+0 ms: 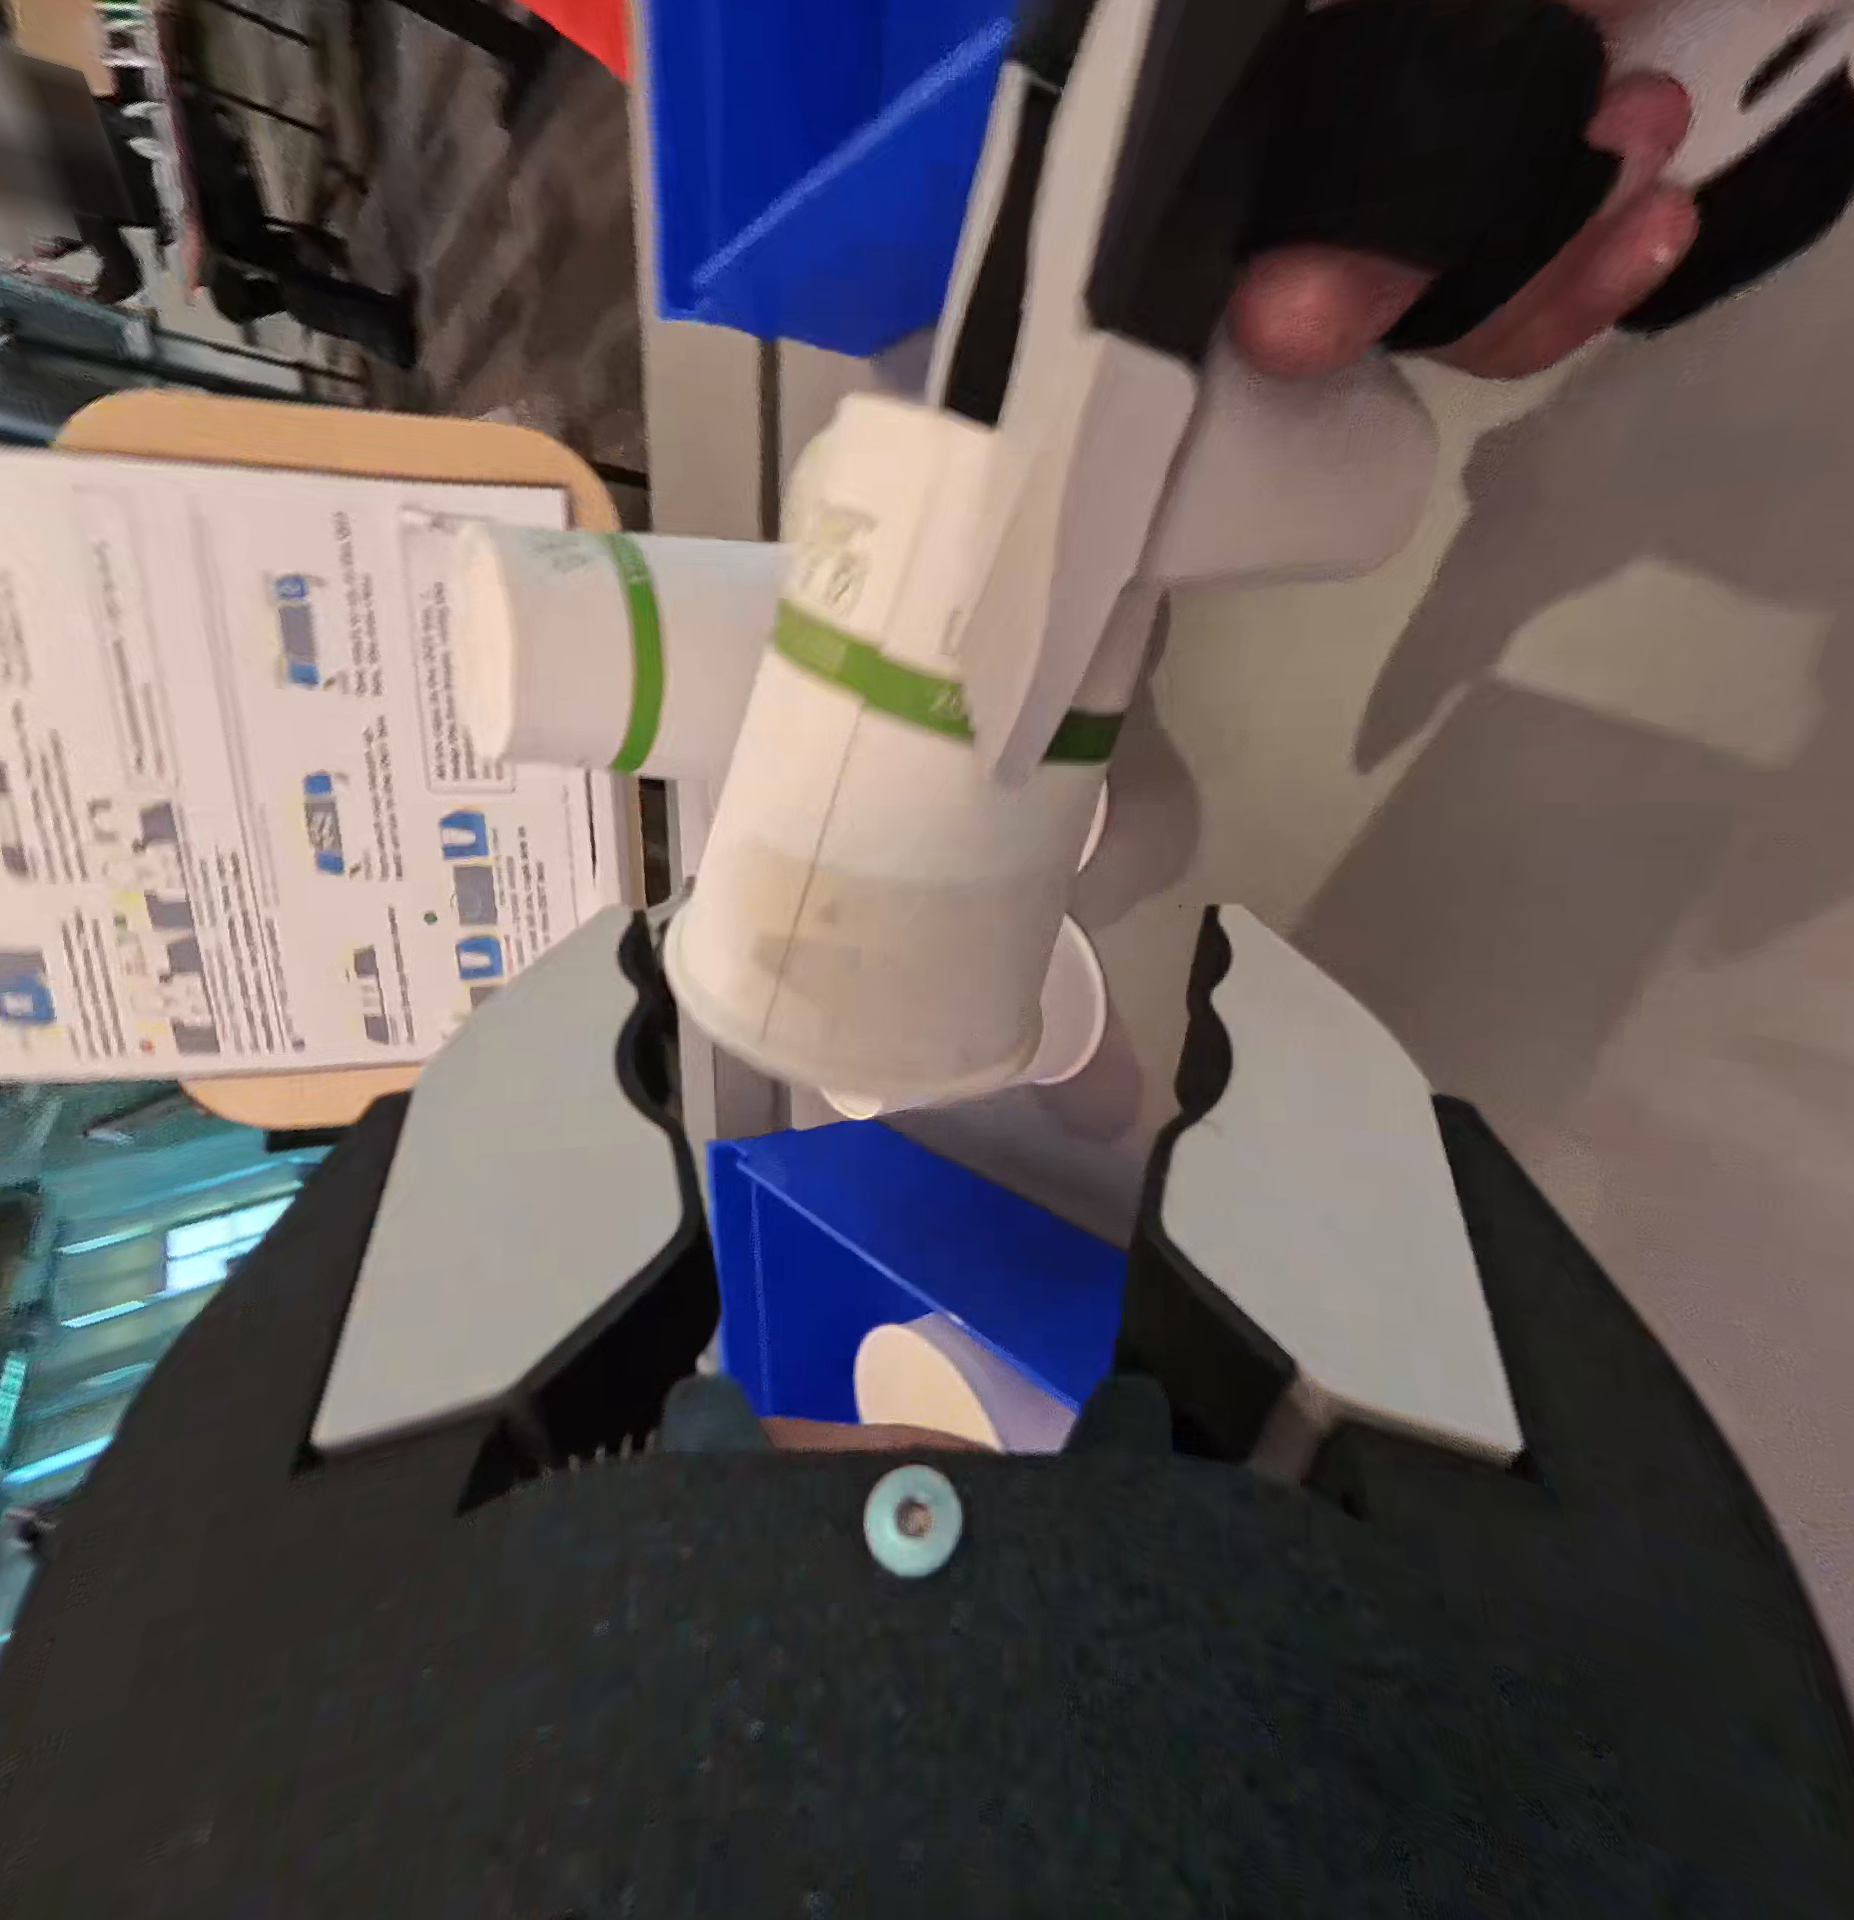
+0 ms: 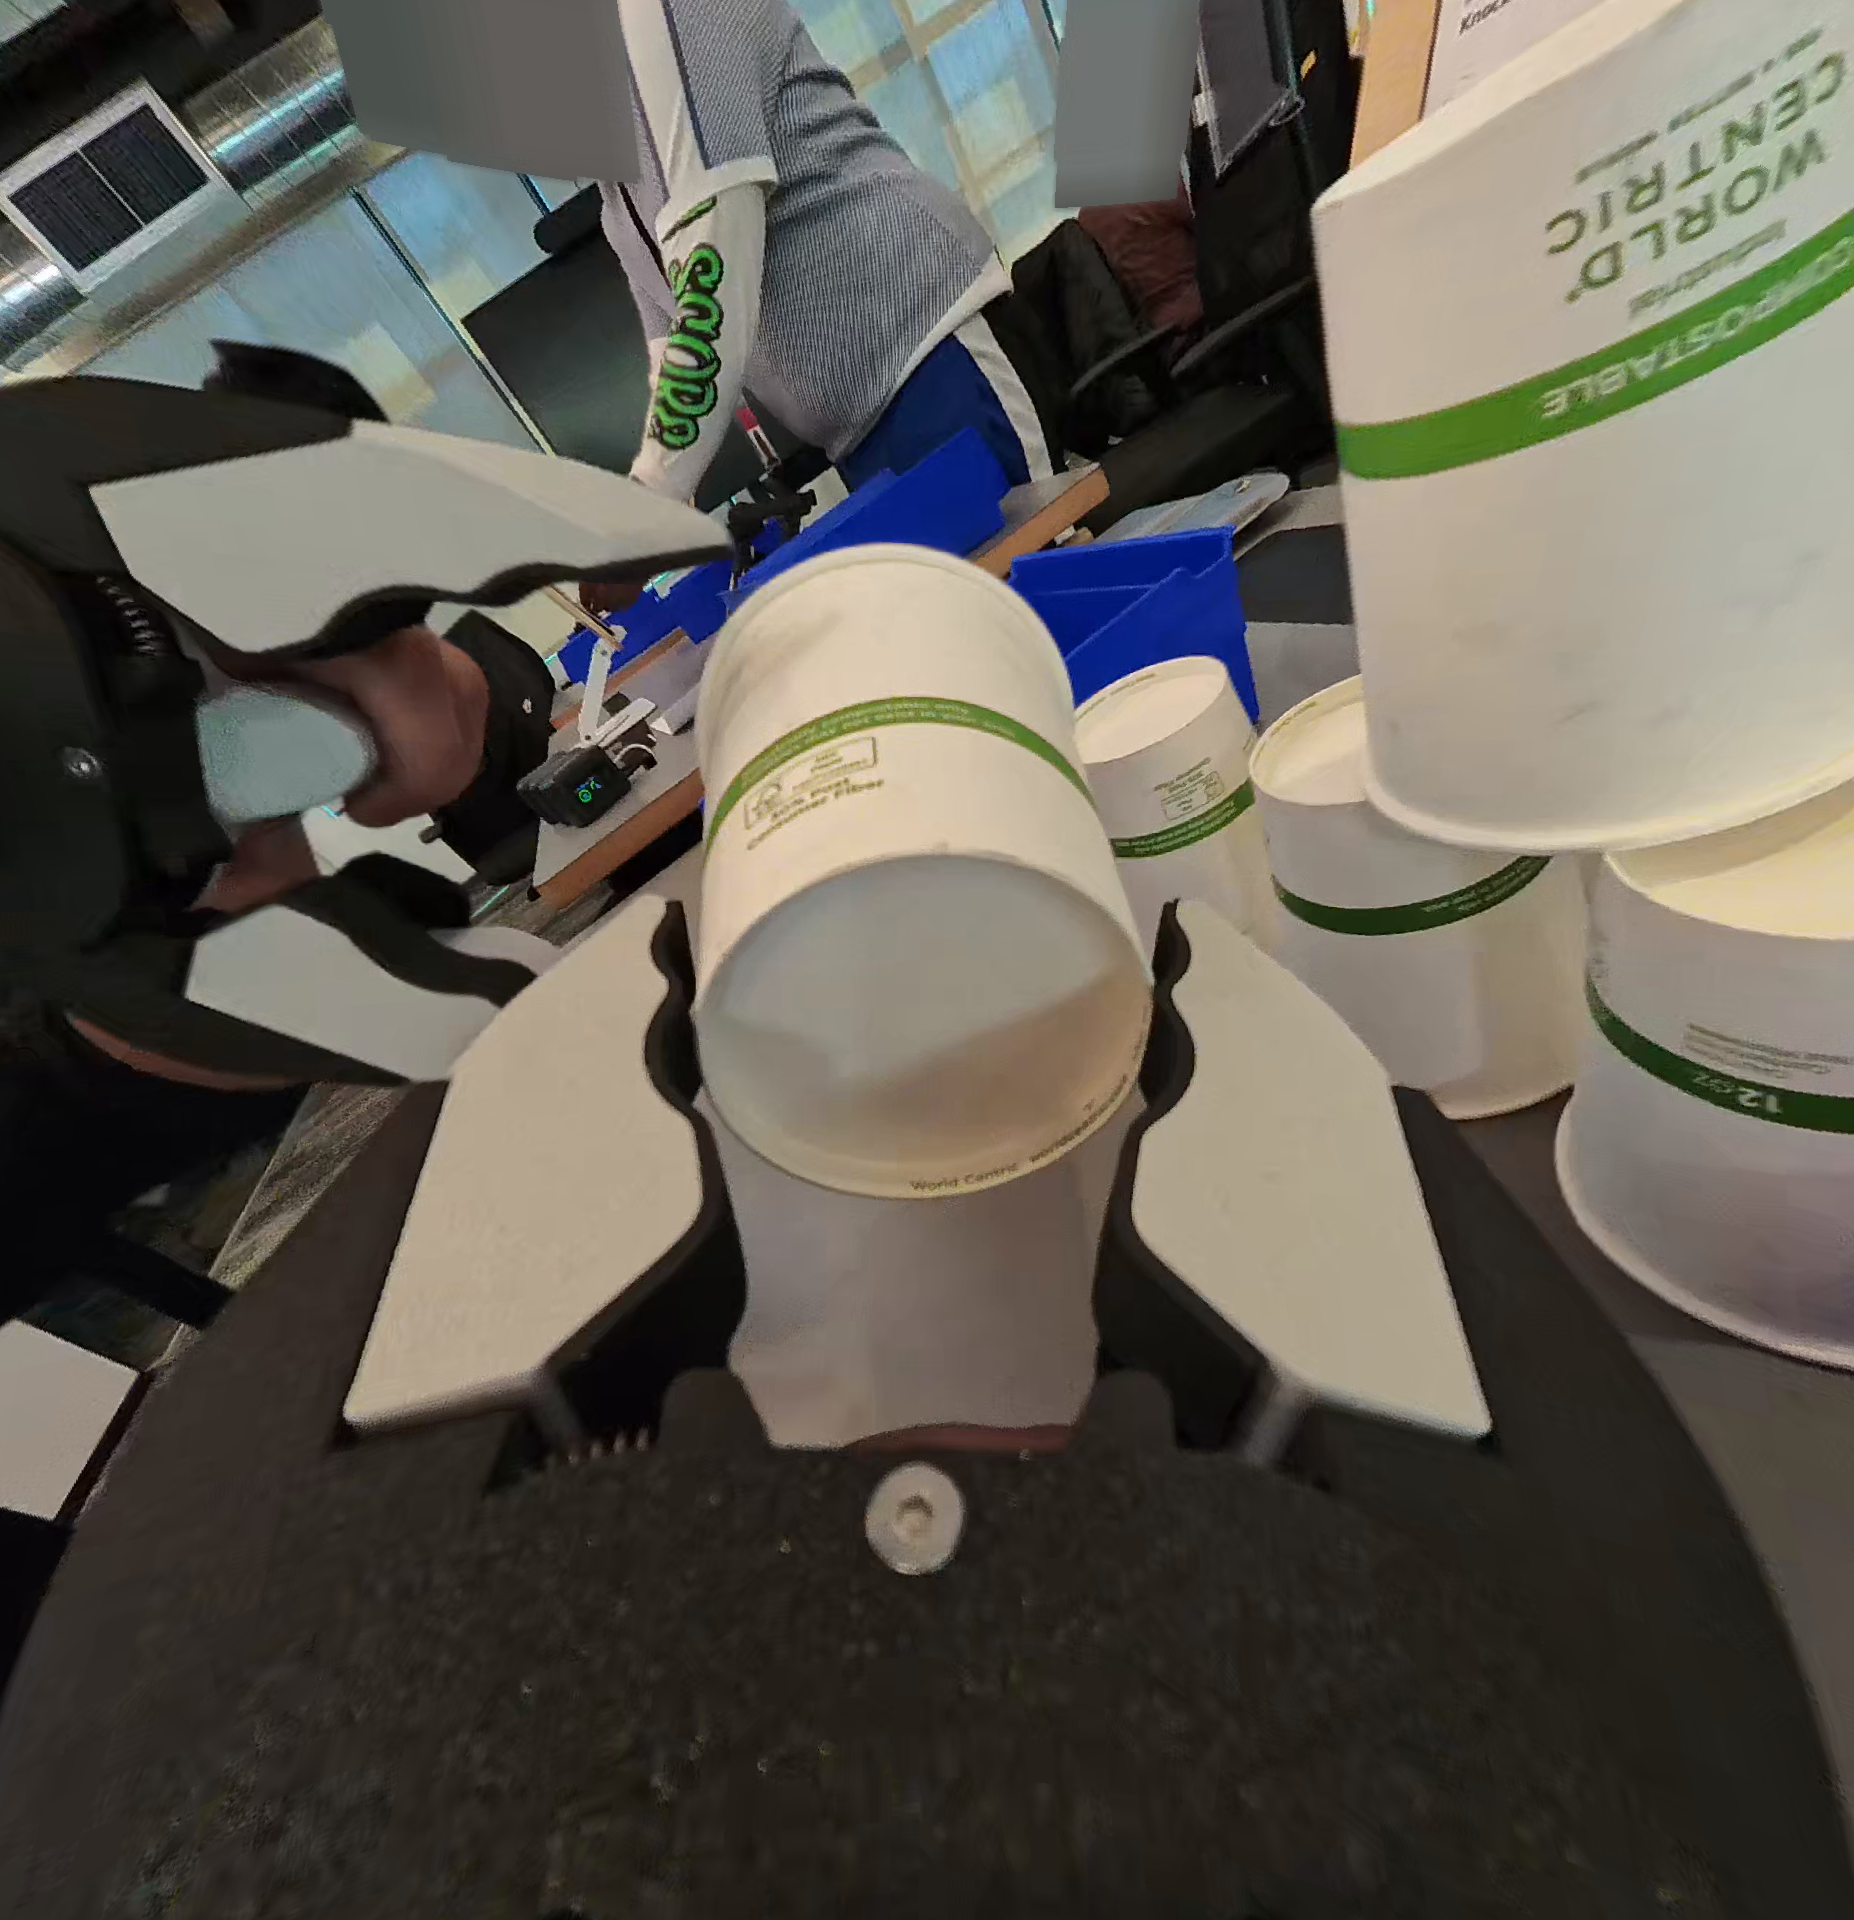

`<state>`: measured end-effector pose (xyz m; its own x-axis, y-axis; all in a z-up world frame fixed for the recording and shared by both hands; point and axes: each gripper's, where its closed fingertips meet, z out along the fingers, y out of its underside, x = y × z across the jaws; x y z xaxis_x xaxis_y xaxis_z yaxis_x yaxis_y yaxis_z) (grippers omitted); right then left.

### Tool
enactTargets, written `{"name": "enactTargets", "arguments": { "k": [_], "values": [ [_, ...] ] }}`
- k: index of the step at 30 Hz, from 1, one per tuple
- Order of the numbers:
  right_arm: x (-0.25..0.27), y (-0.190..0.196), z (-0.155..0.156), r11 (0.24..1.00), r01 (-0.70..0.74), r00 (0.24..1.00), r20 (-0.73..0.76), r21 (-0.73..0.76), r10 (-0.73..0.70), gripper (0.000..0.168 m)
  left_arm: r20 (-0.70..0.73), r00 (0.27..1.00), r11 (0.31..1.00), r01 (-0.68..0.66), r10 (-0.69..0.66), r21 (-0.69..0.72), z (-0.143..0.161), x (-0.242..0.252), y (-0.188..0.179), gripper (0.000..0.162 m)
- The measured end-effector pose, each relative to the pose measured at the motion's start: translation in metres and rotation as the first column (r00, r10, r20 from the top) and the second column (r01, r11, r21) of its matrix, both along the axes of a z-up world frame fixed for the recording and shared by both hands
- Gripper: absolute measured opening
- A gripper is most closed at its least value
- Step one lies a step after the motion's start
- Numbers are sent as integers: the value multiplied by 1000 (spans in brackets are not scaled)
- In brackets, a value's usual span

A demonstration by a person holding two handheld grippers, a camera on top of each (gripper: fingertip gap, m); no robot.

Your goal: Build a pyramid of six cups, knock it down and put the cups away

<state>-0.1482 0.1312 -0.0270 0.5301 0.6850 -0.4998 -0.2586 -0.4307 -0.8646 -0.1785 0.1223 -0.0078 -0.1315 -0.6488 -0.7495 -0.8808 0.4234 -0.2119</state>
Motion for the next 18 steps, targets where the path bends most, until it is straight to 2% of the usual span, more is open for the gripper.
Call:
{"name": "enactTargets", "arguments": {
  "k": [5, 7, 10, 11, 13, 15, 16, 17, 18],
  "values": [
    [-12, -7, -3, 999, -29, 998, 51, 19, 28, 84, -245, 970, 996, 23, 0, 91, -25, 10, 18, 96],
    [-12, -7, -8, 999, -10, 995, 100, 30, 7, 84, -279, 960, 997, 5, 15, 74, -33, 9, 24, 87],
    [-10, -8, -11, 1000, 3, 993, 115, 30, -7, 81, -248, 969, 999, -2, 11, 36, -40, 8, 22, 85],
    [-6, -9, -11, 999, 15, 992, 124, 40, -20, 79, -220, 975, 1000, -13, 18, 27, -40, 7, 21, 85],
    [10, -12, -11, 996, 68, 986, 146, 65, -77, 91, -129, 990, 998, -54, 58, 28, -33, -2, 30, 84],
    [29, -21, -10, 985, 132, 979, 143, 111, -147, 91, 55, 991, 991, -121, 124, -66, -23, -9, 43, 84],
    [36, -28, -11, 979, 160, 976, 126, 127, -176, 90, 188, 966, 978, -152, 178, -145, -15, -9, 52, 84],
    [38, -35, -13, 975, 172, 976, 107, 142, -188, 89, 336, 910, 958, -171, 243, -228, -3, -8, 63, 84],
    [37, -42, -16, 972, 172, 977, 102, 158, -189, 89, 476, 819, 934, -188, 320, -305, 9, -8, 77, 84]
  ]
}}
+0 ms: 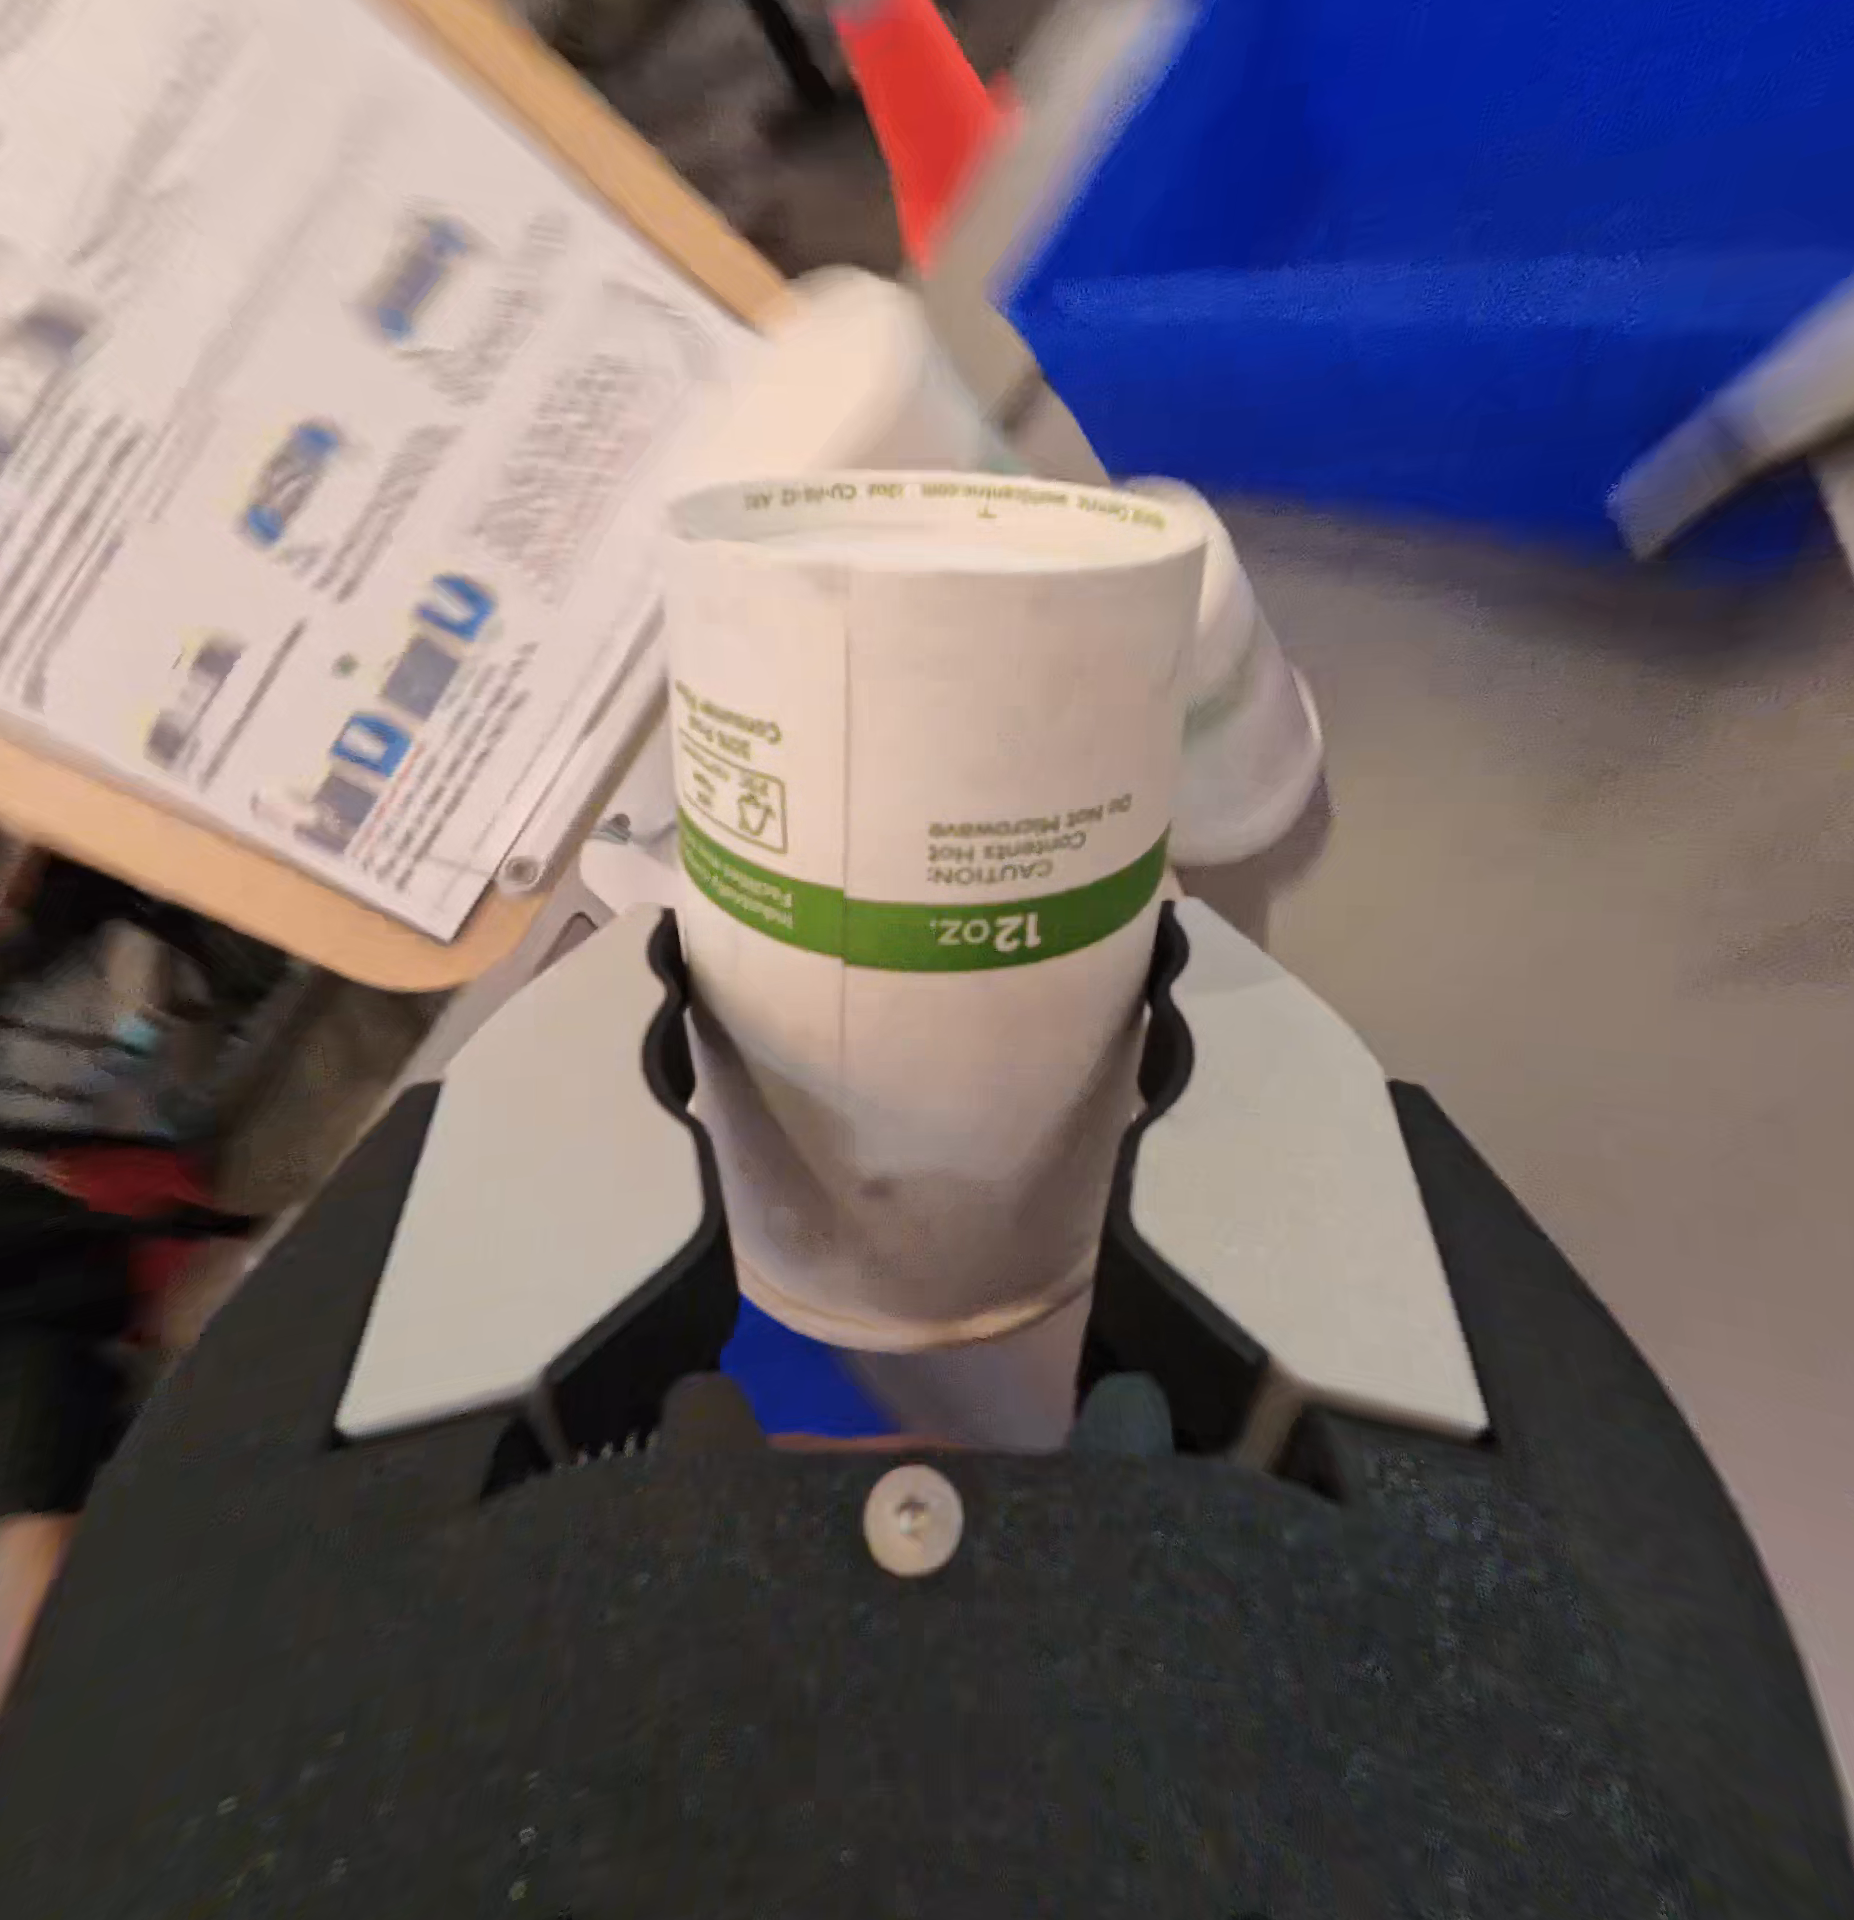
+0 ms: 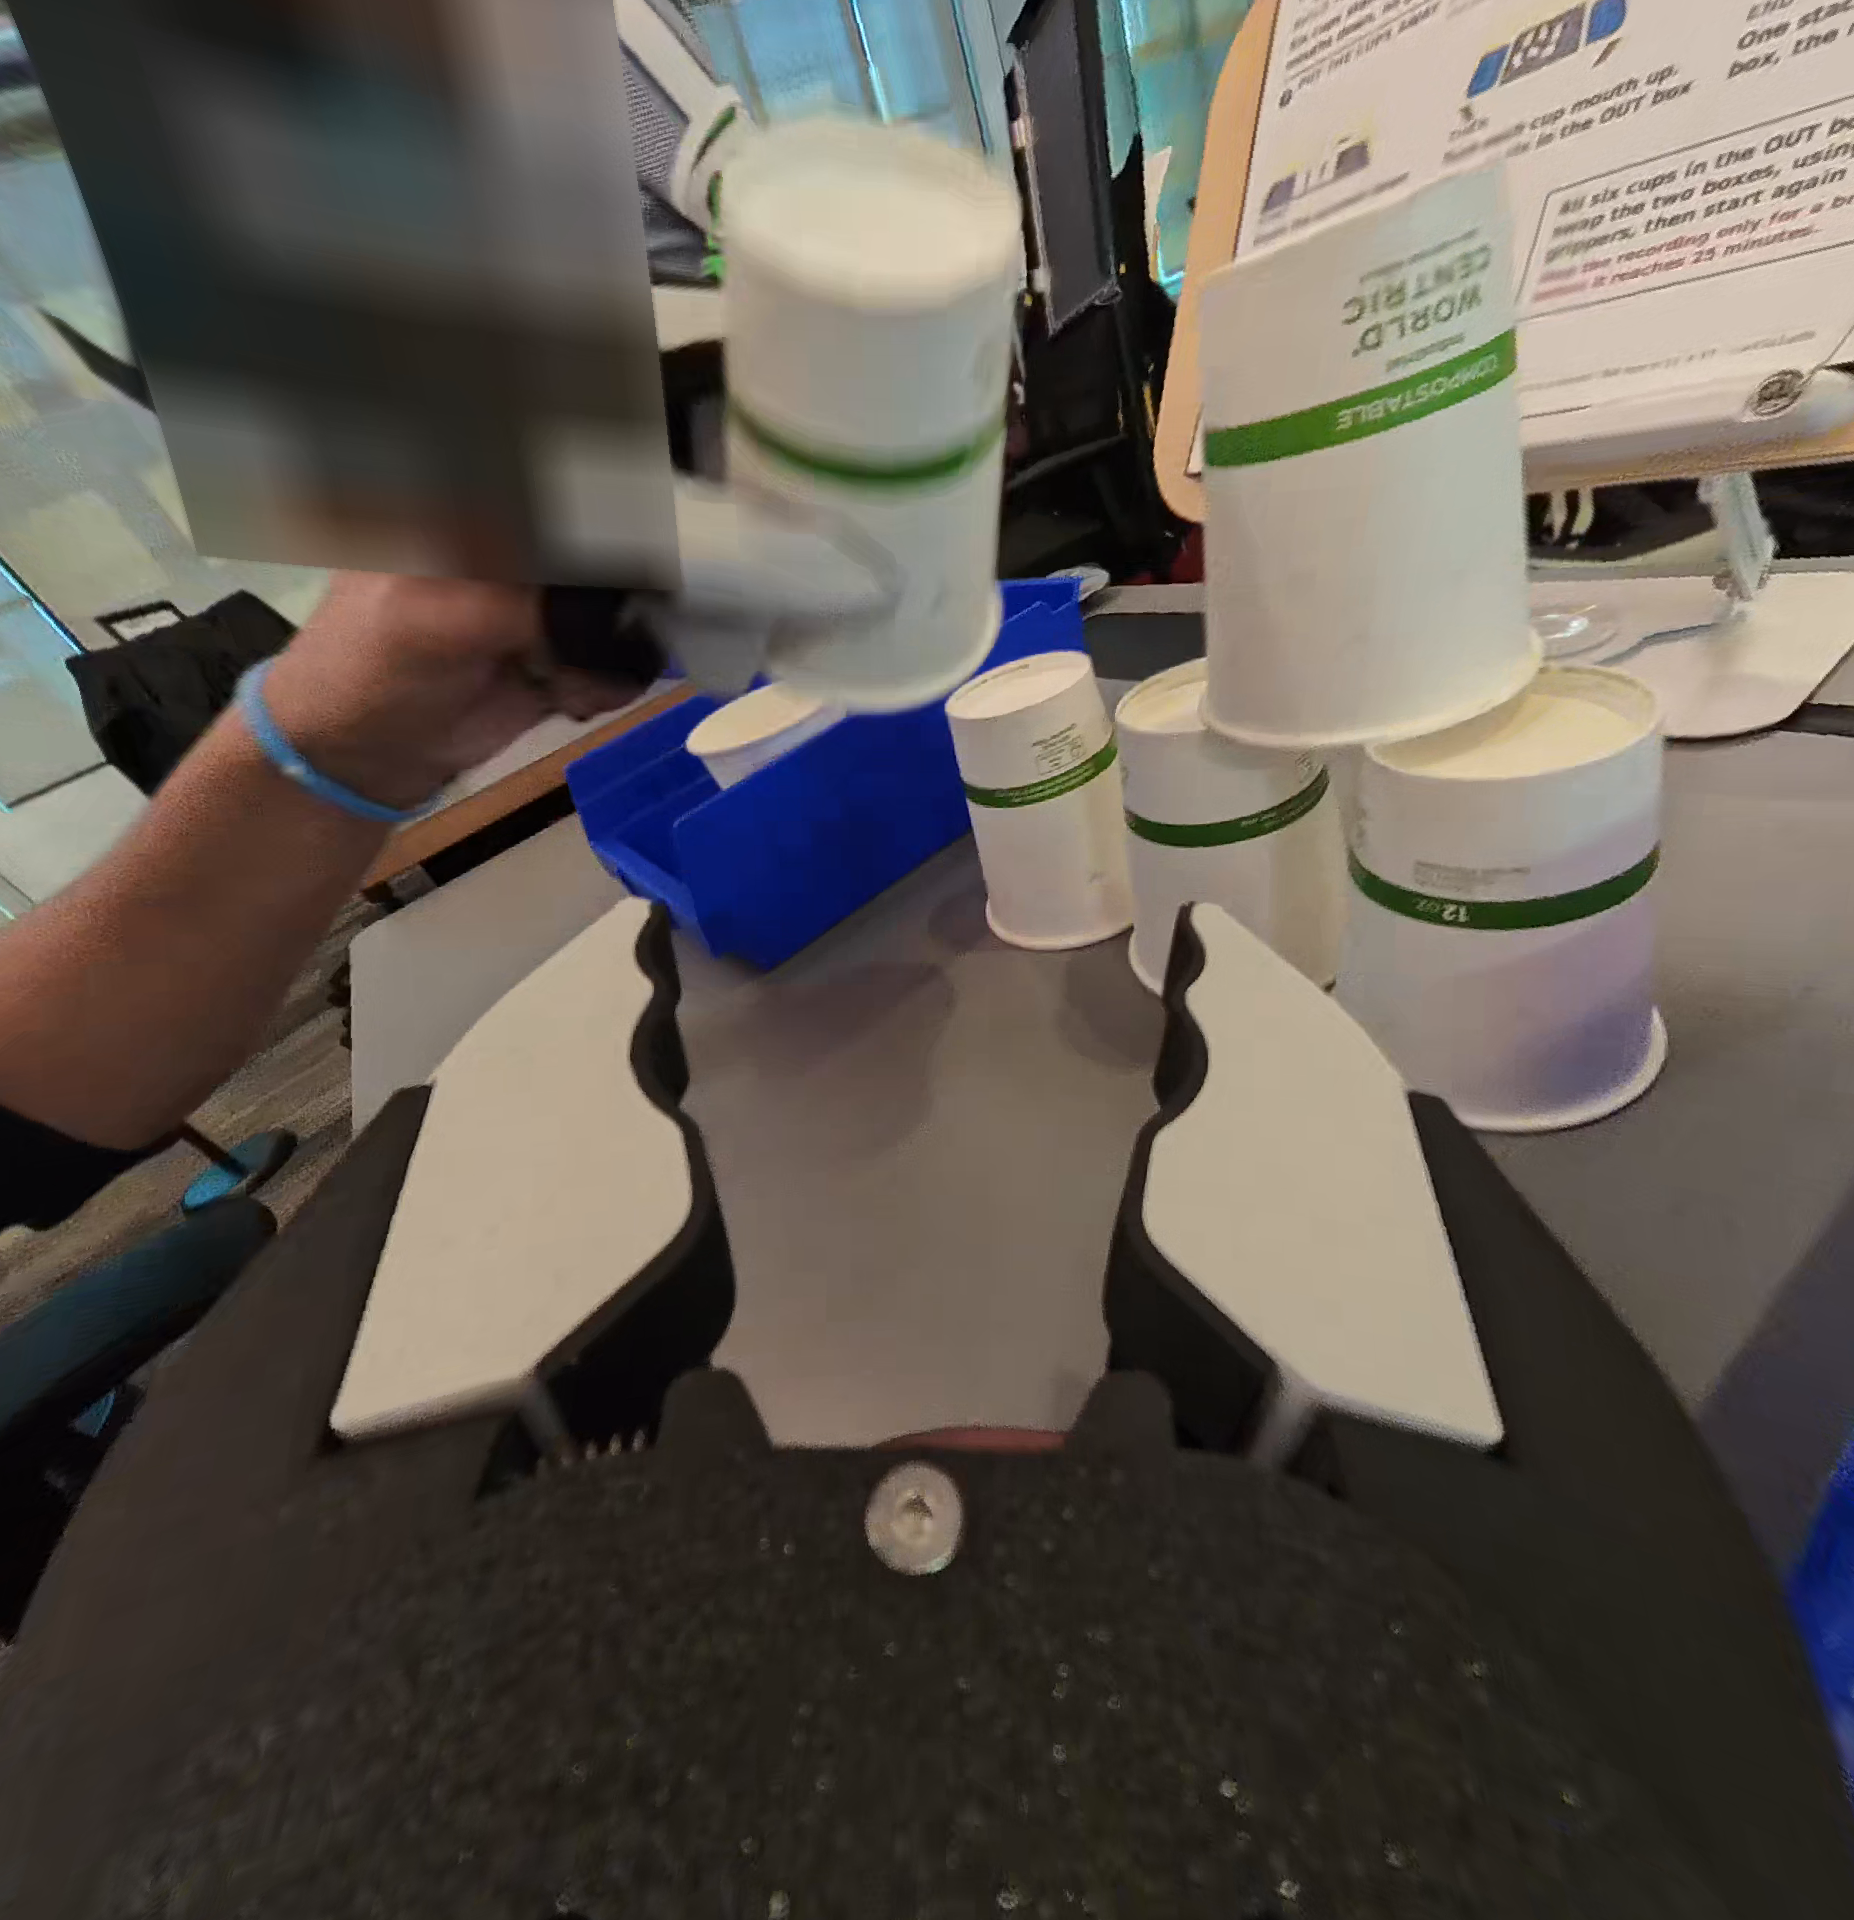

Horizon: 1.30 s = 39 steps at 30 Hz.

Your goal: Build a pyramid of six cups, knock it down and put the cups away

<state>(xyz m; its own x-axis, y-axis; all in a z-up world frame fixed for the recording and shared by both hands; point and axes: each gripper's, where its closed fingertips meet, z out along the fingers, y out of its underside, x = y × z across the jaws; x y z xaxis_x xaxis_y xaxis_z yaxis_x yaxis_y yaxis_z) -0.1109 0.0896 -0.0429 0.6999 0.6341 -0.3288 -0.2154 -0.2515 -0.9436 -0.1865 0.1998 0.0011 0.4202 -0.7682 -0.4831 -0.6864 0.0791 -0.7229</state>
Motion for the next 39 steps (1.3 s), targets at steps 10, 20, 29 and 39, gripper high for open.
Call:
{"name": "enactTargets", "arguments": {
  "k": [10, 20, 29, 39],
  "values": [
    [-32, -26, -25, 988, -140, 989, 40, -62, 142, 78, 611, 663, 901, -325, 433, -286, -2, -10, 93, 85],
    [-40, -33, -28, 968, -227, 974, -29, -106, 225, 74, 460, 757, 885, -375, 464, -276, -38, 3, 100, 85],
    [-45, -36, -31, 960, -253, 967, -30, -123, 251, 75, 459, 767, 893, -357, 448, -274, -45, 3, 94, 86],
    [-37, -35, -30, 966, -236, 971, 13, -110, 239, 75, 391, 890, 953, -130, 233, -272, 6, -48, 31, 74]
  ]
}}
